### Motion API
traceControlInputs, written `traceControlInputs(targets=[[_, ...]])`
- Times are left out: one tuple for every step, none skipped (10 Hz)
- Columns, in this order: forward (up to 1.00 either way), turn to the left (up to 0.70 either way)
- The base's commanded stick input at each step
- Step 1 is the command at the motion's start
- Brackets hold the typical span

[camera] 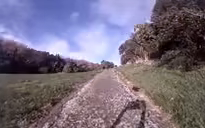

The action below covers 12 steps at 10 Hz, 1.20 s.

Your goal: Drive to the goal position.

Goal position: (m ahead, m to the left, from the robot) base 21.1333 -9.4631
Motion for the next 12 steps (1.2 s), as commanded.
traceControlInputs(targets=[[0.7,0.0],[0.7,-0.01],[0.7,-0.01],[0.7,-0.01],[0.7,-0.01],[0.7,-0.01],[0.7,0.0],[0.7,-0.01],[0.7,0.0],[0.7,0.0],[0.7,-0.01],[0.7,0.0]])
